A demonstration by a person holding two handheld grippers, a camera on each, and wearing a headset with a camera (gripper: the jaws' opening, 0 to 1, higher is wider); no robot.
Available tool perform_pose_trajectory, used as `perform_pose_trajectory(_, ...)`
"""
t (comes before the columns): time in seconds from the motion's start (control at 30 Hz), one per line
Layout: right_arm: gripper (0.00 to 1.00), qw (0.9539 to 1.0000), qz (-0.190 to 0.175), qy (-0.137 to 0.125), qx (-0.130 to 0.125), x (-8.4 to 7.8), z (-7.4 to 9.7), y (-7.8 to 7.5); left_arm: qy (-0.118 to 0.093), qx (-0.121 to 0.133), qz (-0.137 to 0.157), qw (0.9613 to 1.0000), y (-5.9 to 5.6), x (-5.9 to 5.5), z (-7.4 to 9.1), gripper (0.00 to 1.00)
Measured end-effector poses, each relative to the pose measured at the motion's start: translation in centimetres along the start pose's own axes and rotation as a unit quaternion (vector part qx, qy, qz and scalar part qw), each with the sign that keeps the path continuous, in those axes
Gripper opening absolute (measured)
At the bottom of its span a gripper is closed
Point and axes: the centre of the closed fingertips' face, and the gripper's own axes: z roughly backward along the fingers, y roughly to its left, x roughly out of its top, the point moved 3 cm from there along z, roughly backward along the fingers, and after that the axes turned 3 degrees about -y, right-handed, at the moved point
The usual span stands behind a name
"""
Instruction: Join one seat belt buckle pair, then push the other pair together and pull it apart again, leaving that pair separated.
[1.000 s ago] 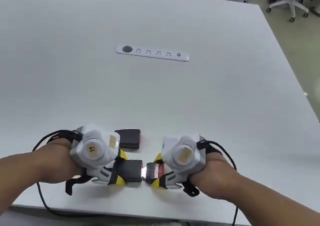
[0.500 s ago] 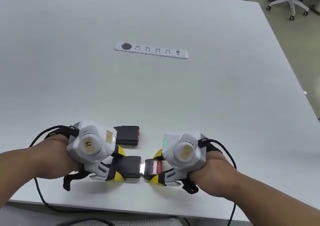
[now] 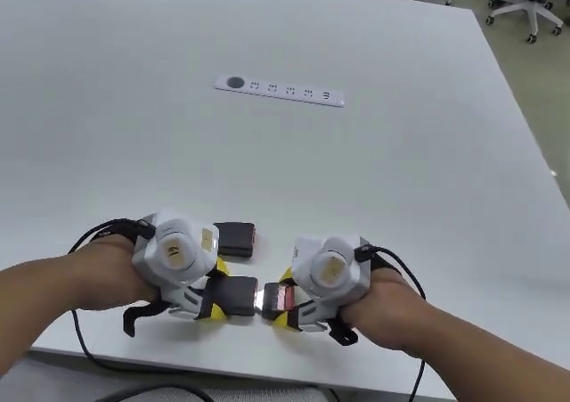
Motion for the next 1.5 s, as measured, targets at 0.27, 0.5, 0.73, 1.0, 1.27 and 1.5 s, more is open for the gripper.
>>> perform_pose_trajectory(0.27, 0.39, 0.9999, -0.011, 0.001, -0.013, -0.1, 0.4, 0.2, 0.031, 0.012, 0.015, 0.9993, -0.4, 0.0, 0.5, 0.39)
perform_pose_trajectory(0.5, 0.37, 0.9997, -0.014, -0.012, -0.015, 0.6, 1.7, 0.1, 0.025, 0.003, -0.008, 0.9996, -0.5, 1.0, 2.6, 0.46)
perform_pose_trajectory(0.73, 0.35, 0.9994, -0.012, -0.025, -0.021, 0.7, 4.4, -1.3, 0.009, 0.016, 0.008, 0.9998, 1.0, 2.2, 4.7, 0.5)
perform_pose_trajectory(1.0, 0.35, 0.9981, -0.021, -0.007, -0.057, -1.7, 6.8, -4.6, 0.006, 0.04, 0.007, 0.9991, 4.0, 2.5, 5.2, 0.5)
perform_pose_trajectory(1.27, 0.35, 0.9958, -0.027, 0.022, -0.085, -4.9, 8.4, -6.9, 0.022, 0.038, -0.009, 0.999, 6.0, 2.2, 4.0, 0.51)
perform_pose_trajectory(1.5, 0.34, 0.9953, -0.023, 0.04, -0.085, -6.1, 8.4, -8.0, 0.039, 0.025, -0.027, 0.9986, 7.0, 1.2, 2.8, 0.5)
